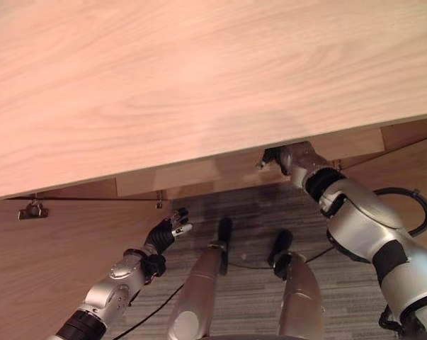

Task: Put the empty folder in the office cabinet

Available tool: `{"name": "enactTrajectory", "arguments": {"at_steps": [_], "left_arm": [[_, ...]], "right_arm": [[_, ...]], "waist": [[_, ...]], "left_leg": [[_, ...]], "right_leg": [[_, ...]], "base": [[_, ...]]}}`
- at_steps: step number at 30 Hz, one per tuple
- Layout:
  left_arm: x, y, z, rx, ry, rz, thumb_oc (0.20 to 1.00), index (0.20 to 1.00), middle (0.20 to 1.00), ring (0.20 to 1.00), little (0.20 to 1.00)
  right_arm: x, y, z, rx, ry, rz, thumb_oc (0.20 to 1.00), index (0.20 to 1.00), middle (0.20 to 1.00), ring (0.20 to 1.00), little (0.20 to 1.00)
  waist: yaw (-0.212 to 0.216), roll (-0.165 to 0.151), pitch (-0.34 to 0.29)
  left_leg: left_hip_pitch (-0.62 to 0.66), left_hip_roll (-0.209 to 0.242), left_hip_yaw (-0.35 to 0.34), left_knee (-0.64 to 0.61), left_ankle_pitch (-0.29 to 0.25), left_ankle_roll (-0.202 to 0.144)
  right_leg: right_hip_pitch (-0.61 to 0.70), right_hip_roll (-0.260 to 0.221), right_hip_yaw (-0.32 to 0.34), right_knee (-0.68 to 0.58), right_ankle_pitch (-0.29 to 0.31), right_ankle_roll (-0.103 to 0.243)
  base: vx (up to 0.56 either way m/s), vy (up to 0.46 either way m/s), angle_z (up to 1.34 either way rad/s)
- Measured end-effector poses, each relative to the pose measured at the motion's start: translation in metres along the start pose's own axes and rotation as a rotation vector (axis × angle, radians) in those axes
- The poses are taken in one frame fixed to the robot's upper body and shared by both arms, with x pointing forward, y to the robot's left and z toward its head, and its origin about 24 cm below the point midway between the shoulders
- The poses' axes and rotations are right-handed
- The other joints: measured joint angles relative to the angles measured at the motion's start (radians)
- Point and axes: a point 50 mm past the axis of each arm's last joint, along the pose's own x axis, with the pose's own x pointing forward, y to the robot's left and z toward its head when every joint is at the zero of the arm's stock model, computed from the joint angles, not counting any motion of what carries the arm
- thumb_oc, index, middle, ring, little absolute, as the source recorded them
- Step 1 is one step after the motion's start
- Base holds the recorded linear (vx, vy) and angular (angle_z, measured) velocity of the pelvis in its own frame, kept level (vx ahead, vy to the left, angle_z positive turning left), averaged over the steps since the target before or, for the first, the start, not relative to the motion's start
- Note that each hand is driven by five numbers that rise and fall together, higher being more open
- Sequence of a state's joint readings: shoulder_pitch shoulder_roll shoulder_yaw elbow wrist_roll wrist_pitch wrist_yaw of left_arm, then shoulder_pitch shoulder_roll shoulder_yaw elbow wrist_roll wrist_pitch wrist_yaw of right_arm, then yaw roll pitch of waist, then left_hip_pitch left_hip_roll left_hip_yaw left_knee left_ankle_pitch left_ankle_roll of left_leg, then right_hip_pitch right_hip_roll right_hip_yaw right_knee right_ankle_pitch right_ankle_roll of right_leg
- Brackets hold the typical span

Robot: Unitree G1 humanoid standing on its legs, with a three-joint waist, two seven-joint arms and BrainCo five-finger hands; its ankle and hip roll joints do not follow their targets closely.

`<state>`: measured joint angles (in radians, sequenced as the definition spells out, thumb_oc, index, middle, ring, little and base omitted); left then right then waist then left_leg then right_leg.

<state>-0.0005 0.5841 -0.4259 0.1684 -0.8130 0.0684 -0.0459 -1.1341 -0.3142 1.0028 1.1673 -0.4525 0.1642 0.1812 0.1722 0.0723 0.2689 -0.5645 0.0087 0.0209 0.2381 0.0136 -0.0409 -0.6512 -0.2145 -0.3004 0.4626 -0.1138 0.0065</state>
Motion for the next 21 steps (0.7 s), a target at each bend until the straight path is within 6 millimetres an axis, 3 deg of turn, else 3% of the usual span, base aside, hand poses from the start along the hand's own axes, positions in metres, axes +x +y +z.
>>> {"name": "enactTrajectory", "arguments": {"at_steps": [1,5,7,10,14,15,16,17,18,19,20,21], "left_arm": [[-0.001,0.005,-0.007,0.011,0.031,0.015,1.000,1.000,1.000,1.000,1.000],[0.001,0.013,-0.028,-0.027,0.098,0.075,1.000,1.000,1.000,1.000,1.000],[-0.005,0.022,-0.055,-0.068,0.186,0.141,1.000,1.000,1.000,1.000,1.000],[-0.010,0.027,-0.081,-0.110,0.277,0.199,1.000,1.000,1.000,1.000,1.000],[-0.011,0.027,-0.093,-0.132,0.313,0.217,1.000,1.000,1.000,1.000,1.000],[-0.007,0.024,-0.098,-0.183,0.315,0.242,1.000,1.000,1.000,1.000,1.000],[-0.004,0.022,-0.098,-0.187,0.318,0.240,1.000,1.000,1.000,1.000,1.000],[-0.002,0.022,-0.097,-0.183,0.319,0.235,1.000,1.000,1.000,1.000,1.000],[-0.002,0.021,-0.099,-0.184,0.330,0.233,1.000,1.000,1.000,1.000,1.000],[-0.004,0.021,-0.105,-0.191,0.350,0.241,1.000,1.000,1.000,1.000,1.000],[-0.010,0.022,-0.119,-0.205,0.408,0.271,1.000,1.000,1.000,1.000,1.000],[-0.012,0.021,-0.123,-0.200,0.423,0.273,1.000,1.000,1.000,1.000,1.000]], "right_arm": [[0.002,0.025,0.006,0.009,-0.015,0.077,1.000,1.000,1.000,1.000,1.000],[0.002,0.041,0.003,0.039,-0.009,0.120,1.000,1.000,1.000,1.000,1.000],[0.001,0.063,-0.001,0.053,0.008,0.183,1.000,1.000,1.000,1.000,1.000],[0.001,0.070,-0.013,0.061,0.057,0.202,1.000,1.000,1.000,1.000,1.000],[0.000,0.081,-0.017,0.079,0.078,0.227,1.000,1.000,1.000,1.000,1.000],[-0.003,0.100,-0.021,0.110,0.092,0.263,1.000,1.000,1.000,1.000,1.000],[-0.004,0.111,-0.021,0.107,0.094,0.286,1.000,1.000,1.000,1.000,1.000],[-0.006,0.120,-0.019,0.106,0.090,0.305,1.000,1.000,1.000,1.000,1.000],[-0.008,0.129,-0.018,0.102,0.088,0.324,1.000,1.000,1.000,1.000,1.000],[-0.011,0.144,-0.018,0.097,0.088,0.357,1.000,1.000,1.000,1.000,1.000],[-0.021,0.175,-0.019,0.102,0.096,0.435,1.000,1.000,1.000,1.000,1.000],[-0.024,0.186,-0.021,0.104,0.107,0.465,1.000,1.000,1.000,1.000,1.000]], "waist": [[-0.003,0.003,-0.005],[-0.001,0.027,-0.022],[0.005,0.034,-0.055],[0.005,0.029,-0.075],[0.008,0.019,-0.083],[0.007,0.000,-0.112],[0.005,-0.021,-0.118],[0.005,-0.038,-0.119],[0.002,-0.049,-0.119],[-0.001,-0.063,-0.130],[-0.022,-0.071,-0.155],[-0.038,-0.069,-0.166]], "left_leg": [[0.073,0.014,-0.004,-0.083,0.031,-0.008],[0.140,0.041,-0.021,-0.176,0.075,-0.026],[0.173,0.067,-0.043,-0.208,0.086,-0.039],[0.177,0.077,-0.081,-0.212,0.111,-0.063],[0.192,0.071,-0.115,-0.185,0.130,-0.074],[0.193,0.062,-0.138,-0.214,0.204,-0.133],[0.192,0.052,-0.149,-0.211,0.237,-0.142],[0.183,0.045,-0.145,-0.158,0.212,-0.127],[0.172,0.038,-0.133,-0.070,0.148,-0.098],[0.177,0.027,-0.127,0.006,0.087,-0.065],[0.246,0.024,-0.106,0.042,0.030,-0.053],[0.292,0.025,-0.104,0.048,-0.011,-0.065]], "right_leg": [[0.065,0.023,-0.016,-0.058,0.015,0.002],[0.134,0.062,-0.047,-0.142,0.040,-0.003],[0.190,0.097,-0.076,-0.197,0.048,-0.002],[0.206,0.110,-0.094,-0.197,0.051,-0.016],[0.228,0.108,-0.094,-0.174,0.035,-0.041],[0.235,0.099,-0.106,-0.184,0.037,-0.057],[0.248,0.088,-0.114,-0.214,0.042,-0.071],[0.263,0.080,-0.125,-0.237,0.062,-0.098],[0.289,0.081,-0.129,-0.269,0.082,-0.098],[0.318,0.083,-0.128,-0.312,0.104,-0.093],[0.382,0.092,-0.140,-0.398,0.138,-0.071],[0.404,0.099,-0.147,-0.429,0.153,-0.060]], "base": [[0.11,-0.214,-0.13],[0.06,-0.200,0.04],[-0.04,-0.149,0.13],[-0.07,-0.095,0.13],[-0.07,-0.030,0.12],[-0.06,-0.017,0.32],[-0.05,-0.001,0.33],[-0.04,0.011,0.13],[-0.03,0.013,0.03],[0.00,0.048,0.16],[0.03,0.085,0.22],[0.01,0.133,0.27]]}}
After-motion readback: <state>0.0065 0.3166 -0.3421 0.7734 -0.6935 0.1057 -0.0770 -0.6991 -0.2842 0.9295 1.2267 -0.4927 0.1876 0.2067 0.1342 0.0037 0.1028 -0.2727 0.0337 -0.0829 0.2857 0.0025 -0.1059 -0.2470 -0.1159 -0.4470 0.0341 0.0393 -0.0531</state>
